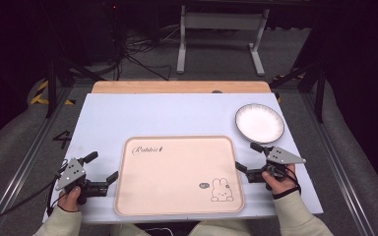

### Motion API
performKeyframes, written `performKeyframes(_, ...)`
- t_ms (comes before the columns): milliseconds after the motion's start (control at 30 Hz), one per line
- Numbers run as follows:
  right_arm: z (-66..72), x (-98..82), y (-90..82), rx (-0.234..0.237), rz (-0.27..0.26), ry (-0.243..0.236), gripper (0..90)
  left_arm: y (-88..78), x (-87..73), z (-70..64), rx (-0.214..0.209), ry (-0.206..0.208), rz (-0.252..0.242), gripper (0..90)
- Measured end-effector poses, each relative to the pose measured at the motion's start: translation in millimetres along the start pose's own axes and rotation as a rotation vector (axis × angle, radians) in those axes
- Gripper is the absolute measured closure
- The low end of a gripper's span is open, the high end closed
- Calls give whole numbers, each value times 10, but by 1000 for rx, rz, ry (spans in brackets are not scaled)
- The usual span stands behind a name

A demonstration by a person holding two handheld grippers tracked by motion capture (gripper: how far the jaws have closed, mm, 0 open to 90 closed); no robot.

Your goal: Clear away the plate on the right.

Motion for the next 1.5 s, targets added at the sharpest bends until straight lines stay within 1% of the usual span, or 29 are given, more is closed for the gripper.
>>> performKeyframes(67,0,0,0,-1,0,1,31,1,0,0,1,0,1,2)
performKeyframes(200,-5,1,8,1,7,6,30,-2,1,4,-1,0,6,2)
performKeyframes(267,-6,0,11,4,11,9,30,0,0,0,0,0,1,3)
performKeyframes(433,10,2,26,1,25,-4,22,-4,0,-1,-1,10,2,2)
performKeyframes(567,1,2,24,0,26,5,23,-5,0,-2,0,11,4,2)
performKeyframes(700,-1,2,24,8,23,7,24,-2,0,-4,-1,11,2,2)
performKeyframes(1000,-1,3,35,20,36,1,24,-1,1,-6,-2,17,6,2)
performKeyframes(1233,-9,3,32,31,36,13,33,-2,1,-6,-2,19,8,2)
performKeyframes(1300,-10,3,38,42,39,13,34,0,1,-7,0,18,5,2)
performKeyframes(1400,-6,4,44,42,47,7,33,0,1,-8,1,19,5,2)
performKeyframes(1500,-12,4,45,41,49,14,37,0,1,-8,0,18,4,2)
Point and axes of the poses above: each handheld gripper's, and its own axes: y roughly forward along the jaws, x roughly out of its top, z roughly to its left, the point moved 3 cm from there along y, roughly forward along the jaws, and after that the axes turned 5 degrees about x, right-handed, at the moved point
